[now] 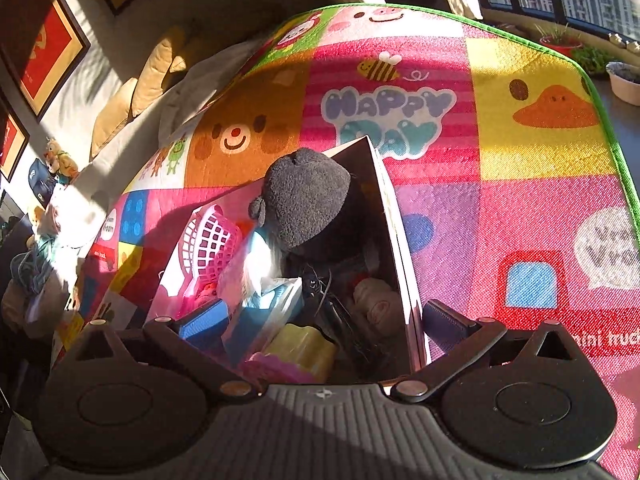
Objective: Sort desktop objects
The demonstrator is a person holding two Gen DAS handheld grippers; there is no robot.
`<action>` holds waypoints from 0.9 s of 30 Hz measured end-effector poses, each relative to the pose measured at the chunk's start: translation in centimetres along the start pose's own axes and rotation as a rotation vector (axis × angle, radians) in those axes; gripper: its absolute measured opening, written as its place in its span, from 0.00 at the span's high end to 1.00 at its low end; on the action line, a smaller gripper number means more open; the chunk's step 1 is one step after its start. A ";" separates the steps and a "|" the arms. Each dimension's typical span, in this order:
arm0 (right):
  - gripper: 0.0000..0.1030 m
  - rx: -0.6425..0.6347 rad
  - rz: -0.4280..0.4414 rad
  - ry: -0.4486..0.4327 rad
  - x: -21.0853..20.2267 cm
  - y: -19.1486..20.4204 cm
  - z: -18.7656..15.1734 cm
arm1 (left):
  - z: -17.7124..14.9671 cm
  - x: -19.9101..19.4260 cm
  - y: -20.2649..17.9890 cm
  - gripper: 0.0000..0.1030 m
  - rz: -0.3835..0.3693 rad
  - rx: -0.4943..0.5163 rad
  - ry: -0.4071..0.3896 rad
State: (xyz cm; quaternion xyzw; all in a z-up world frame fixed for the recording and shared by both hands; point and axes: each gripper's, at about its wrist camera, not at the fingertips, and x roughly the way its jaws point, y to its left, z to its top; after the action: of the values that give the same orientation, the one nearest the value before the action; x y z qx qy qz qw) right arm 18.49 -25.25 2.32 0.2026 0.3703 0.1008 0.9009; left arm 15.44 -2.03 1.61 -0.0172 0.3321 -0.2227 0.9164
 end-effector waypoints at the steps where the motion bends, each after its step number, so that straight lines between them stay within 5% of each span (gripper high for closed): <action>1: 0.00 0.003 0.011 0.009 0.3 0.3 0.1 | 0.0 -0.1 0.3 0.00 0.005 -0.001 -0.003; 9: 0.00 -0.115 0.013 0.025 4.5 5.5 0.6 | -0.1 -1.7 2.9 0.00 0.072 -0.033 -0.028; 13: 0.00 -0.089 0.009 0.004 3.1 5.3 -0.1 | -0.9 -2.9 1.5 0.00 0.104 0.013 -0.031; 17: 0.00 -0.070 -0.048 -0.040 -1.4 4.3 -3.7 | -2.6 -4.1 0.6 0.00 0.313 0.017 -0.024; 21: 0.00 -0.157 -0.140 0.026 -3.0 4.6 -9.1 | -4.5 -5.2 0.5 0.00 0.326 -0.012 -0.024; 27: 0.00 -0.342 -0.310 -0.003 -3.2 7.1 -14.2 | -5.8 -5.7 -0.1 0.00 0.419 -0.032 0.003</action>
State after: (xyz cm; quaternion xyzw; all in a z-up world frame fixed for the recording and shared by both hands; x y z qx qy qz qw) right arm 5.94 -15.82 -1.72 -0.0122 0.3730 0.0221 0.9275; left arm 7.97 0.93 0.50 0.0380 0.3335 -0.0220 0.9417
